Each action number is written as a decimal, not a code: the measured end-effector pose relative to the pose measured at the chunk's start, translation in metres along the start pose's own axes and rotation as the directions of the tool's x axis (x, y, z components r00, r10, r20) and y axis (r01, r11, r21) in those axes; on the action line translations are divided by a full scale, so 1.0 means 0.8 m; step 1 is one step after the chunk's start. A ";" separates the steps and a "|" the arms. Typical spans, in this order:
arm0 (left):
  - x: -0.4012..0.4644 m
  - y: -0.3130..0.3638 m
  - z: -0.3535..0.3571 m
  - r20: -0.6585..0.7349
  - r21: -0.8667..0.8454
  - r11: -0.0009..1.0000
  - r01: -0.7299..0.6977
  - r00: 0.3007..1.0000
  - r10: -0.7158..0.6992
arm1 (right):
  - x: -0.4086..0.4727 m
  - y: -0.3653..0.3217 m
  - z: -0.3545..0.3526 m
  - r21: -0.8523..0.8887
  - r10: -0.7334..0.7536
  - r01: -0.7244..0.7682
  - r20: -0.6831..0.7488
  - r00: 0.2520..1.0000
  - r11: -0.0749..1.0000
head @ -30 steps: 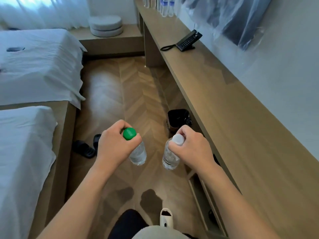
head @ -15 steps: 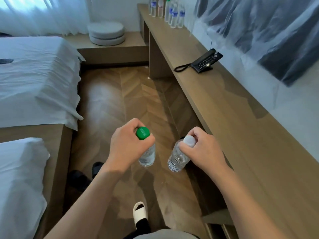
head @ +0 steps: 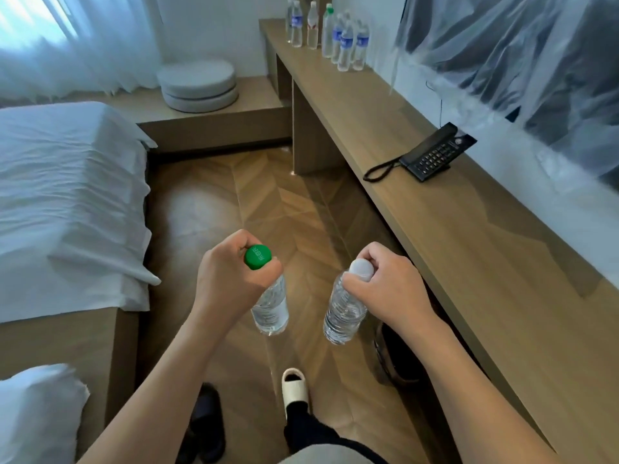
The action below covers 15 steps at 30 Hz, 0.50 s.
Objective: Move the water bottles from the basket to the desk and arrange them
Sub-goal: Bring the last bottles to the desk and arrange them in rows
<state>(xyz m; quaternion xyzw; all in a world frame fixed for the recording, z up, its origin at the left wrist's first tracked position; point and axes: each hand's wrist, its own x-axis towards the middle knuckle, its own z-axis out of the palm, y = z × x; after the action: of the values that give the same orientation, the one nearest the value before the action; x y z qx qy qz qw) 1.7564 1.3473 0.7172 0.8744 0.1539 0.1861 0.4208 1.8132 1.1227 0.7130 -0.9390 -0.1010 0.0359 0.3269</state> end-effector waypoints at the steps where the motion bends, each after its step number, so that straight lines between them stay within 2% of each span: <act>1: 0.025 -0.005 0.001 -0.008 0.011 1.000 0.026 1.000 -0.026 | 0.027 -0.006 0.007 -0.001 -0.003 0.003 -0.001 1.000 1.000; 3: 0.075 -0.014 -0.002 -0.011 0.019 0.998 0.052 0.999 -0.051 | 0.079 -0.022 0.018 -0.006 -0.022 0.022 0.004 1.000 1.000; 8: 0.195 -0.033 -0.022 -0.056 0.011 1.000 0.007 0.998 -0.006 | 0.196 -0.073 0.039 0.014 -0.088 0.088 0.004 0.996 0.996; 15: 0.360 -0.079 -0.034 -0.080 -0.008 1.000 0.020 0.997 -0.021 | 0.348 -0.139 0.076 0.025 -0.096 0.096 -0.010 0.995 0.995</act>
<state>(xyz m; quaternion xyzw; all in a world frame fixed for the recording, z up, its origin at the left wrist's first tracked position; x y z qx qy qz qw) 1.9913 1.5267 0.7392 0.8630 0.1790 0.2173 0.4195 2.0584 1.3044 0.7341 -0.9289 -0.1441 0.0172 0.3407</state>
